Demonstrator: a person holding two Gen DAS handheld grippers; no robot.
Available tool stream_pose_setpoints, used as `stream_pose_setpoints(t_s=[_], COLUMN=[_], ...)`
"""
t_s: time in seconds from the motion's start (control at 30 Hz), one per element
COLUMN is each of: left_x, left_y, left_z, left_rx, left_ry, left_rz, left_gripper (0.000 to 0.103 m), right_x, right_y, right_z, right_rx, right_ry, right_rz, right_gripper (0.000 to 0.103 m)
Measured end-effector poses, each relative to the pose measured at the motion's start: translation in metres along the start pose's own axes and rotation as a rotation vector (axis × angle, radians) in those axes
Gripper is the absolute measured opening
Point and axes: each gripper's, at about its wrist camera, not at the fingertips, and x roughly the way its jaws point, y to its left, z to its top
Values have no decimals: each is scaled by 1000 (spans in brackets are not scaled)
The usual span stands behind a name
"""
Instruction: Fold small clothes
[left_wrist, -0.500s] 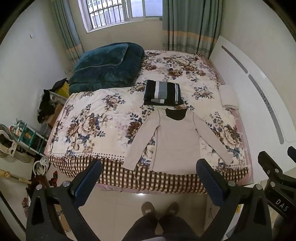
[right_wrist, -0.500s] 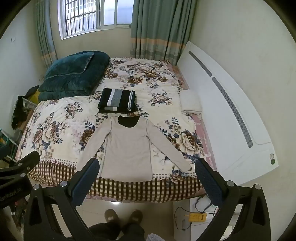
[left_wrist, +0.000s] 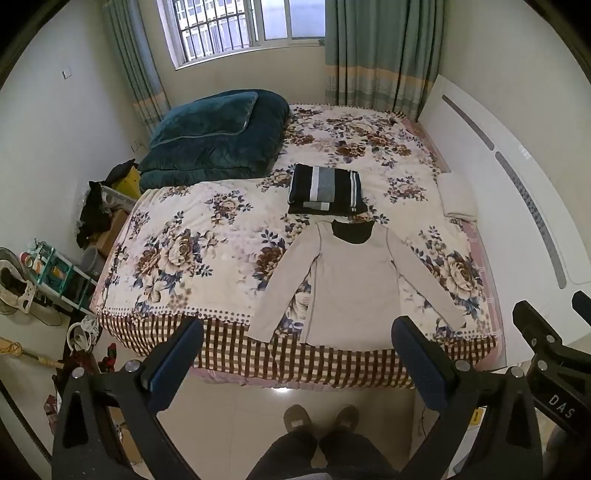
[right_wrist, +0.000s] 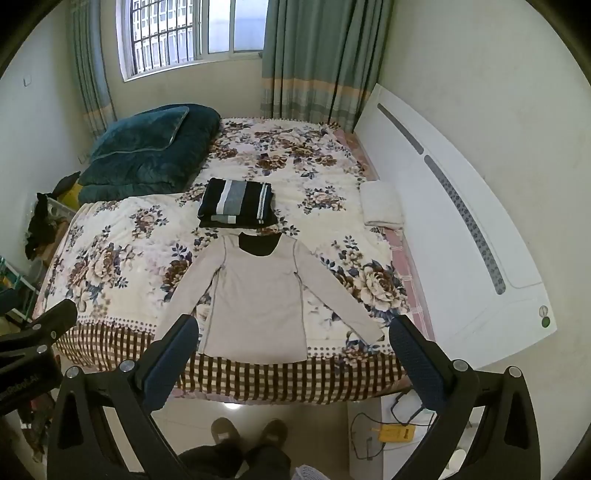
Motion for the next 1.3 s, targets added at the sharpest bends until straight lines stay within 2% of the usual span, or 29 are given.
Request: stream_pose_setpoints(t_s=[0.33, 1.3], left_x=[-8, -22], left_y=[0, -8], left_z=[-1, 7], left_rx=[1, -1], left_ry=[-11, -17], left_rz=[0, 1], left_gripper=[103, 103], right_x=[-15, -25], right_y=[4, 5], right_z=[12, 11], right_rx=[-1, 2], right_ry=[-6, -14], right_rz=[6, 17], right_gripper=[103, 103])
